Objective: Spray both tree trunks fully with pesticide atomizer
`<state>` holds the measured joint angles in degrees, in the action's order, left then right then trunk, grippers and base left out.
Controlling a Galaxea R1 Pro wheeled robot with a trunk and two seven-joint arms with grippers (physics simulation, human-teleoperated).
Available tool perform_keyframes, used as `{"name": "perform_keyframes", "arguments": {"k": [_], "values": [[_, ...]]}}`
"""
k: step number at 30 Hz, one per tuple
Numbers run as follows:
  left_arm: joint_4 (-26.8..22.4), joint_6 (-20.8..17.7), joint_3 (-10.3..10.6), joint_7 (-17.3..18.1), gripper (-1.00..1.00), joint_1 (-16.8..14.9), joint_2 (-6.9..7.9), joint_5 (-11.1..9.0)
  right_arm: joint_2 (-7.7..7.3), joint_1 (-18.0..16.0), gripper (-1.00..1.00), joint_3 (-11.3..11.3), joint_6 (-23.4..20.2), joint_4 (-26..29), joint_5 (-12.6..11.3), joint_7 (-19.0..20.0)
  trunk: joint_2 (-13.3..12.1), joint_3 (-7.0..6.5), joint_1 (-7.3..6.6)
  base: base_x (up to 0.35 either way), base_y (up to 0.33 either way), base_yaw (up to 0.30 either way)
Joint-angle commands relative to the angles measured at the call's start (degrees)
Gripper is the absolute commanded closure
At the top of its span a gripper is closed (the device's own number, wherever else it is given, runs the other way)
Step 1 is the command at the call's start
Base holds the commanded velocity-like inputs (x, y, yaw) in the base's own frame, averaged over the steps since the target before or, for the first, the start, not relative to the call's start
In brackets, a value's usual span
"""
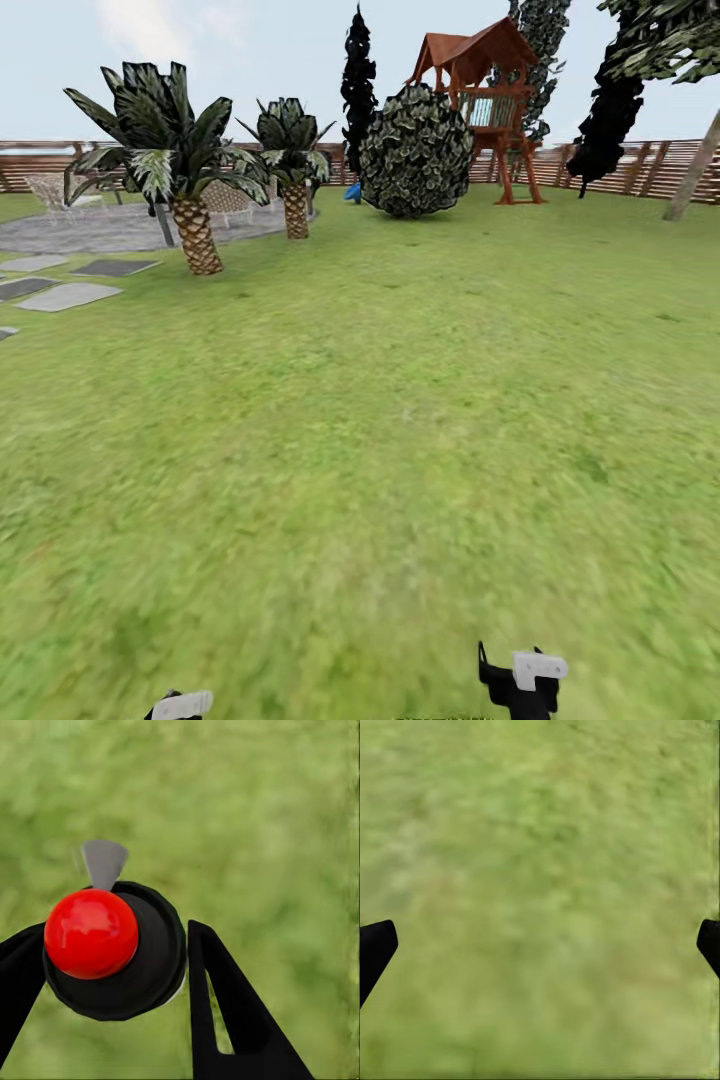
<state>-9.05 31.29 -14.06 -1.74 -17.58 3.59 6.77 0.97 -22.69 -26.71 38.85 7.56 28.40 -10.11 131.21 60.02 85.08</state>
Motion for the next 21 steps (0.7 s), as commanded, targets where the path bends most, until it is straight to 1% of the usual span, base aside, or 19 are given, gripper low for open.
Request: {"name": "perform_keyframes", "arguments": {"k": [1,21], "values": [[0.0,0.0,0.0,0.0,1.0,0.0,0.01,0.0,0.0,0.0,-1.0,0.0,0.0,0.0,0.0,0.0,0.0,0.0,0.0,0.0,-0.274,-0.3],[0.0,0.0,0.0,0.0,1.0,0.0,-0.08,0.0,0.0,0.0,-1.0,0.0,0.0,0.0,0.0,0.0,0.0,0.0,0.0,0.0,-0.274,-0.3]]}}
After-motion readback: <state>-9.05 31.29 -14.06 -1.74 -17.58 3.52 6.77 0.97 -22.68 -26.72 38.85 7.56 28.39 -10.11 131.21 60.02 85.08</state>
